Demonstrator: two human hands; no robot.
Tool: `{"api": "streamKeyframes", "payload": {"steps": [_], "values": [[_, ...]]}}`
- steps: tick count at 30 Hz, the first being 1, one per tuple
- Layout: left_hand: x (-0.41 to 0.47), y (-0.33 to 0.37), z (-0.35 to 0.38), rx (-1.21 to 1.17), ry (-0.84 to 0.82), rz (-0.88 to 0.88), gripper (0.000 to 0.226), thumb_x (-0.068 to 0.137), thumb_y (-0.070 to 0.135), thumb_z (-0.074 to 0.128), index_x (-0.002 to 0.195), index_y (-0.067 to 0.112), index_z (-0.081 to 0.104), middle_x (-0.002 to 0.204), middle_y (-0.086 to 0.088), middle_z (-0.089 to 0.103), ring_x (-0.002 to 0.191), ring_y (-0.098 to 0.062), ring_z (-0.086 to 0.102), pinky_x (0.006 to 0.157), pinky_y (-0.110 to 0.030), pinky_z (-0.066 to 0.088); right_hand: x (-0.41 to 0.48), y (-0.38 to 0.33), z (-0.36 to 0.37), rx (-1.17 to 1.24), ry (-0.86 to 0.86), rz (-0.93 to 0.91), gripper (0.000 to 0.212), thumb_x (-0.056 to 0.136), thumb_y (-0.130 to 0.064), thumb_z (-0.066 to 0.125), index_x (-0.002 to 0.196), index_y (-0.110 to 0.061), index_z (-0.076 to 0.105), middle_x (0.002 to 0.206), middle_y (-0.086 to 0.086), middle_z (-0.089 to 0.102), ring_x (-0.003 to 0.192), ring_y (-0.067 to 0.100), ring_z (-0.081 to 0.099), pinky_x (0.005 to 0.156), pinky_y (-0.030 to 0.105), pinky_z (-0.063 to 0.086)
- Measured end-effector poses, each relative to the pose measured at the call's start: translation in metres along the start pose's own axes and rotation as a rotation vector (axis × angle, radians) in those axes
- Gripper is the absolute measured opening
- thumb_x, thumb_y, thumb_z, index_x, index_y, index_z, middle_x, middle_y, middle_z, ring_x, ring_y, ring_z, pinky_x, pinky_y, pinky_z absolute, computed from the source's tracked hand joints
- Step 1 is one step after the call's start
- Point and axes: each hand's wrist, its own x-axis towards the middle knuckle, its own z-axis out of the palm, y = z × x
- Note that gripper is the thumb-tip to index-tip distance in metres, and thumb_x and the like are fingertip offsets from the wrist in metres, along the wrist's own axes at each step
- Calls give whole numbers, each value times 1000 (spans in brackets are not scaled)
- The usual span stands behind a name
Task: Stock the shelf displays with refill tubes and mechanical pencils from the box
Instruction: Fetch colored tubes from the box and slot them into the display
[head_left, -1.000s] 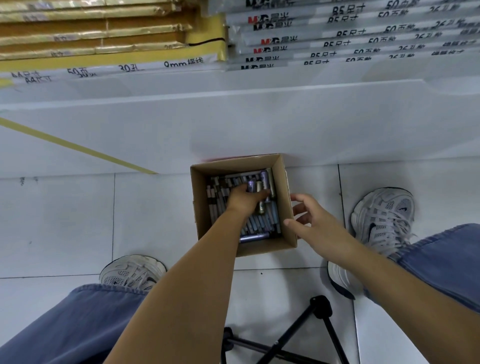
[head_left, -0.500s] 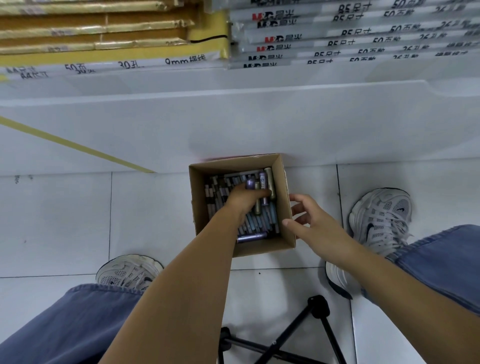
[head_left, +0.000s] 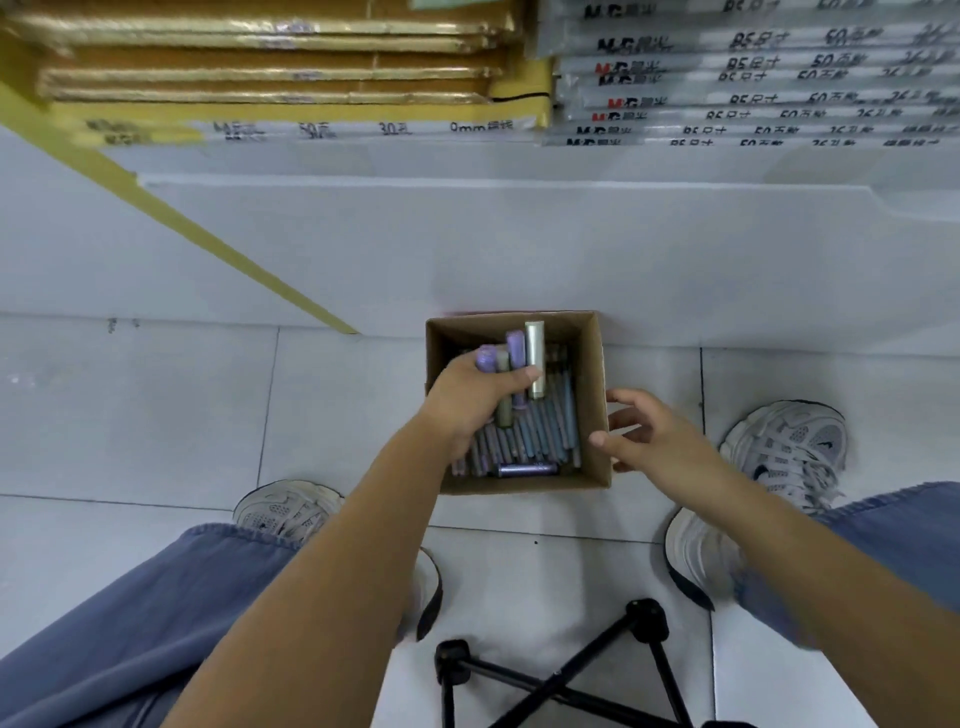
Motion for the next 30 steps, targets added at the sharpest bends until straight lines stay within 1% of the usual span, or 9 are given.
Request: {"api": "streamKeyframes", "payload": {"steps": [3,4,6,8,10,13,17,24,30], "values": [[-37,8,-33,-9,73,85,19,88,25,75,105,17,73,86,-3,77,82,-18,73,67,-29,54,-4,-23,-4,-164,285,-257,28,86,-32,68,111,-37,57,97,-14,59,84,1,57,72,19,45],[-48,7,-44,-27,95,93,21,87,24,75,105,14,72,81,-2,75,80,-19,72,68,-29,55,-5,-35,-3,-224,284,-350,20,87,-31,67,104,-39,59,94,-16,60,84,-1,57,71,17,42],[-67,-1,-63,-93,119,80,20,88,18,75,104,7,73,70,1,68,77,-22,67,74,-32,56,-1,-60,7,-389,105,-435,14,90,-30,62,97,-42,63,92,-25,61,88,-7,57,71,14,40],[-79,-16,-77,-142,145,42,10,89,15,74,97,9,73,67,4,65,75,-22,65,76,-32,58,14,-74,26,-561,-159,-359,17,94,-26,58,101,-38,66,100,-27,60,95,-7,56,77,14,41],[-82,-30,-85,-182,171,1,4,90,13,73,93,12,72,63,8,64,75,-21,65,78,-34,58,37,-75,47,-695,-351,-219,21,97,-20,55,112,-28,67,115,-14,63,103,4,56,86,20,42],[-77,-47,-88,-216,201,-51,14,91,12,71,104,11,72,63,9,66,77,-20,65,74,-31,57,70,-59,70,-806,-490,-14,28,96,-10,54,121,-18,64,128,3,60,111,17,57,87,23,42],[-72,-63,-84,-242,208,-96,16,90,12,71,107,15,71,74,1,70,77,-18,66,67,-25,58,91,-34,85,-924,-591,91,38,94,-8,54,130,-19,57,134,6,55,117,23,53,95,30,42],[-71,-60,-84,-270,209,-109,18,91,15,70,109,19,69,89,-1,74,84,-19,69,66,-26,59,92,-23,89,-876,-633,117,30,94,-25,58,123,-19,61,124,5,57,107,20,54,84,29,41],[-81,-34,-80,-331,270,24,21,92,15,69,112,17,69,98,-4,76,85,-18,70,62,-21,57,56,-68,66,-360,-441,3,18,98,-30,52,115,-33,55,98,2,64,85,16,66,70,31,57]]}}
